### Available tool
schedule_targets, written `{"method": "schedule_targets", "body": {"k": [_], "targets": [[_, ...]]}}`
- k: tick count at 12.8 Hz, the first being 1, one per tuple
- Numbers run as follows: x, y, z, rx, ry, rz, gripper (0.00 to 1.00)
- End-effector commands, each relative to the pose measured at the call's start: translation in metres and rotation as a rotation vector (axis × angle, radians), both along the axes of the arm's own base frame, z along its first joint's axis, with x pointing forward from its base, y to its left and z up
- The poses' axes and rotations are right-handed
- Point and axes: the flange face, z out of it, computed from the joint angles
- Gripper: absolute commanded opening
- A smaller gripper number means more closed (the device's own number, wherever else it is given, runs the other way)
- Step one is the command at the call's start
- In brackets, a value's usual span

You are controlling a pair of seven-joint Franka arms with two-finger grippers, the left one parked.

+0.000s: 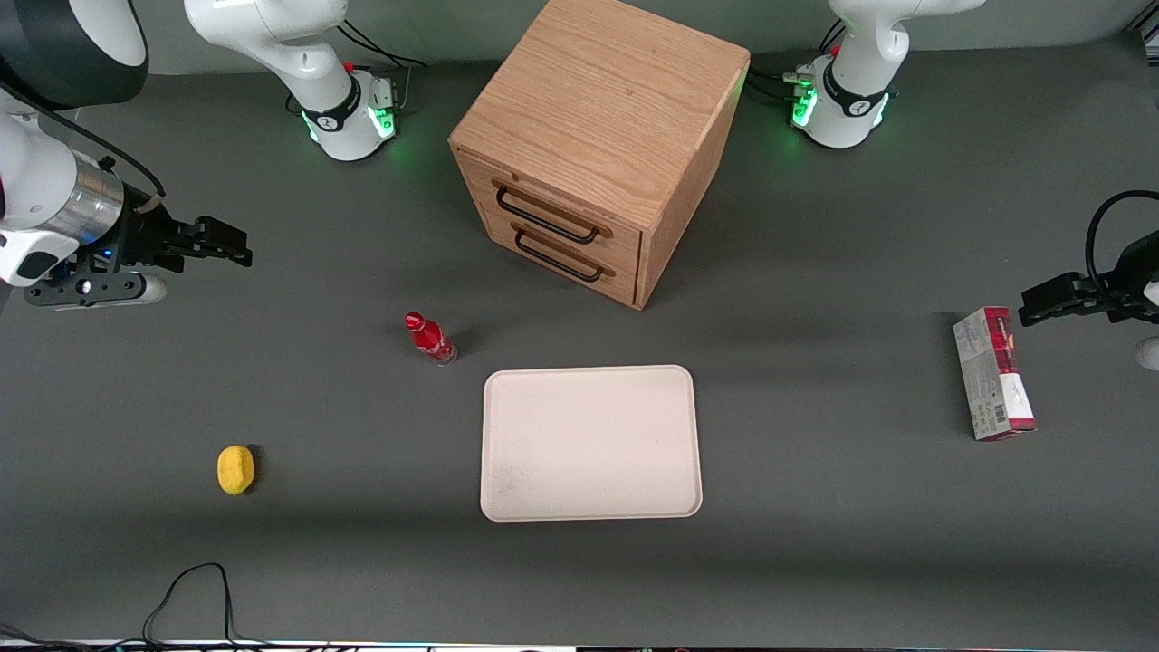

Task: Place coke bottle on tray
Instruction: 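Move the open right gripper toward the red Coca-Cola bottle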

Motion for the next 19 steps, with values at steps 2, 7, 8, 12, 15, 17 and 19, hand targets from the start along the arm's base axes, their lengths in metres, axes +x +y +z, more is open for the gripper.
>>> {"method": "schedule_targets", "body": {"k": [2, 7, 8, 12, 15, 17, 19], "targets": [[-0.004, 0.004, 0.008, 0.02, -0.014, 0.008, 1.0], [-0.001, 0.005, 0.006, 0.015, -0.007, -0.023, 1.0], [0.002, 0.004, 0.003, 0.012, -0.004, -0.026, 1.0], [0.004, 0.013, 0.005, 0.008, -0.006, -0.054, 1.0], [0.017, 0.078, 0.004, -0.012, -0.014, -0.054, 1.0], [0.028, 0.118, 0.006, -0.02, -0.027, -0.093, 1.0], [0.029, 0.149, -0.002, -0.03, -0.02, -0.103, 1.0]]}}
